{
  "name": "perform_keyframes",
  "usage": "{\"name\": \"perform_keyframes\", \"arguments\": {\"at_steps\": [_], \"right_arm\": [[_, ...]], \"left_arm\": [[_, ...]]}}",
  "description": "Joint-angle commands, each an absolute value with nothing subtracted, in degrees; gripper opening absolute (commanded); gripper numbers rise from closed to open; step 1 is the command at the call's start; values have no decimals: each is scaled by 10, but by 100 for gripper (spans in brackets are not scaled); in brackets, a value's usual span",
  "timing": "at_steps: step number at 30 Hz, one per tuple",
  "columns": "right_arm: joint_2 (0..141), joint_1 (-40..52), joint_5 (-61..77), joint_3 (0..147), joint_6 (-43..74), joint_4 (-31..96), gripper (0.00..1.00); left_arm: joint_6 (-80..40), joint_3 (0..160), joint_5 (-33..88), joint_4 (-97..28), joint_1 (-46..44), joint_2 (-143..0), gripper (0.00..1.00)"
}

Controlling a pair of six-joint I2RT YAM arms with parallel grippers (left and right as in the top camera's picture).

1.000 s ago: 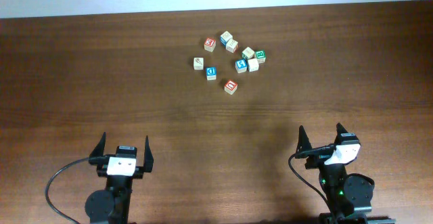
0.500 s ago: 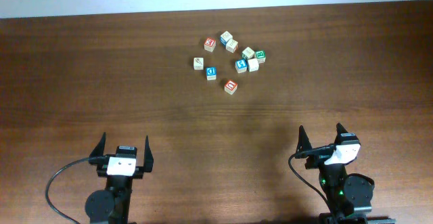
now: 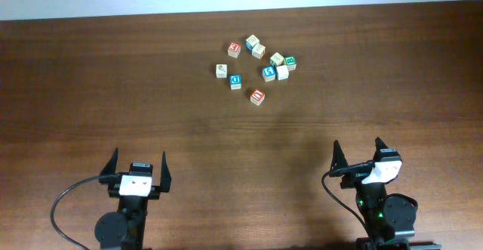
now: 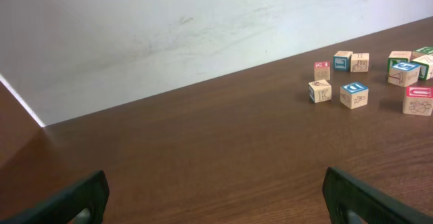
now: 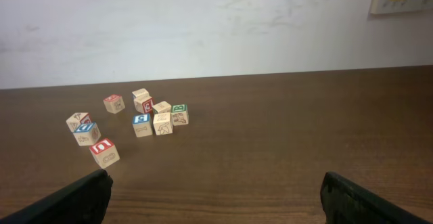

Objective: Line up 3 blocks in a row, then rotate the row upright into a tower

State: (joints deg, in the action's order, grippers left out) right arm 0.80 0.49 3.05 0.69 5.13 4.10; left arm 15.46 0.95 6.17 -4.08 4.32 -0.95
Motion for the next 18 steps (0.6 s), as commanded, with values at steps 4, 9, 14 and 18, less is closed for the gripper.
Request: {"name": "perform_keyframes", "arguments": {"at_steps": [4,9,14,18], "right_arm": [[4,9,30,3,49,43,98],[4,8,30,3,49,43,98],[4,8,30,3,49,37,98],[4,8,35,3,49,15,98]], "left_arm": [[162,5,62,-39,44,-3,99],[162,5,62,-39,44,-3,99],[162,5,79,-36,44,-3,99],[161,5,121,-35,44,-3,99]]}}
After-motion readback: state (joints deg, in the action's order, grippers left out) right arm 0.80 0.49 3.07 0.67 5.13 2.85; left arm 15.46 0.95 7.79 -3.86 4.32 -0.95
